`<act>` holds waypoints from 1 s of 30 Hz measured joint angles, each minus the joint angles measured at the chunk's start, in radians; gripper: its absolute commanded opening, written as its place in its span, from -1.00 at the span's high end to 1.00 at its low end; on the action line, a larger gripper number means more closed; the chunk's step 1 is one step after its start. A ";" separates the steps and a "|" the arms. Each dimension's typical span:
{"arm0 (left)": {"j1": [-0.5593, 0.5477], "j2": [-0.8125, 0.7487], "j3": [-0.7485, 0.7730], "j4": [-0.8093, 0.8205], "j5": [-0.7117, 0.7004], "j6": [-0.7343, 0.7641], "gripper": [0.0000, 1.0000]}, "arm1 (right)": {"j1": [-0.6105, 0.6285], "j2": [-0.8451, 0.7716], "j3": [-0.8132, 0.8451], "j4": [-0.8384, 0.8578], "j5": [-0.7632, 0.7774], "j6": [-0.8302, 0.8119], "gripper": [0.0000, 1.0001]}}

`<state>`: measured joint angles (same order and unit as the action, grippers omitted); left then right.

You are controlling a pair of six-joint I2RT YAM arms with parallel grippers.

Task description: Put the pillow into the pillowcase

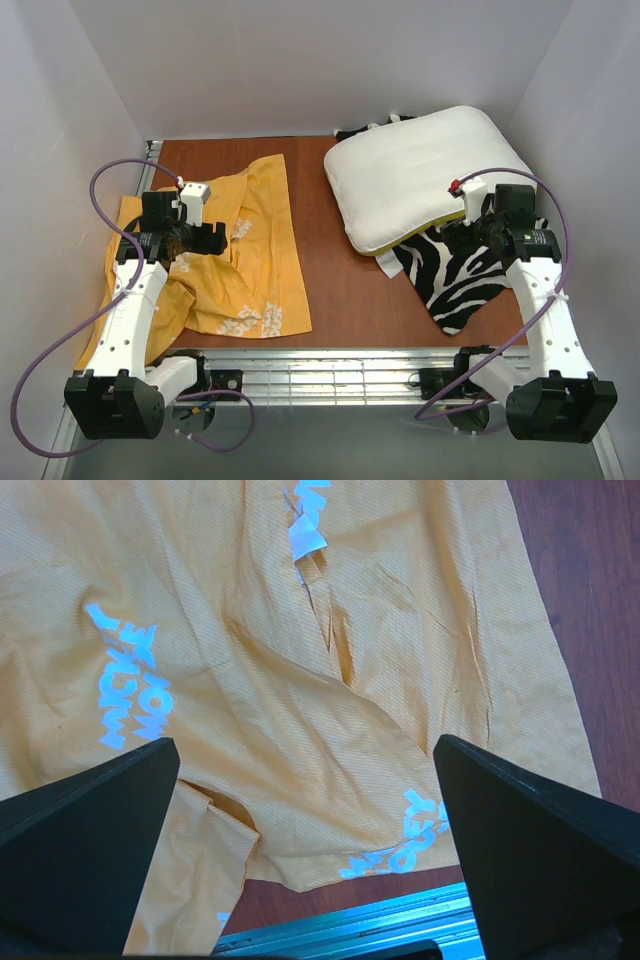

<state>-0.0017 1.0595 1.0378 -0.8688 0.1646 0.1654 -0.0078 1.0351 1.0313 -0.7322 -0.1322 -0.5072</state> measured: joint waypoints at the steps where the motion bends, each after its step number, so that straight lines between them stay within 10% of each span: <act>1: 0.000 0.000 0.000 0.000 0.001 -0.002 -0.96 | 0.000 0.003 0.000 0.000 0.004 0.000 -0.97; 15: -0.001 0.135 0.056 -0.021 0.000 -0.057 -0.96 | 0.220 0.216 0.171 0.035 0.116 0.042 -0.97; 30: -0.167 0.571 0.106 0.125 -0.328 -0.082 -0.70 | 0.314 0.341 0.225 0.086 0.147 0.137 -0.97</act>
<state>-0.1688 1.6306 1.1435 -0.7441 -0.1635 0.0834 0.3061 1.3758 1.2564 -0.6464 0.0147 -0.3702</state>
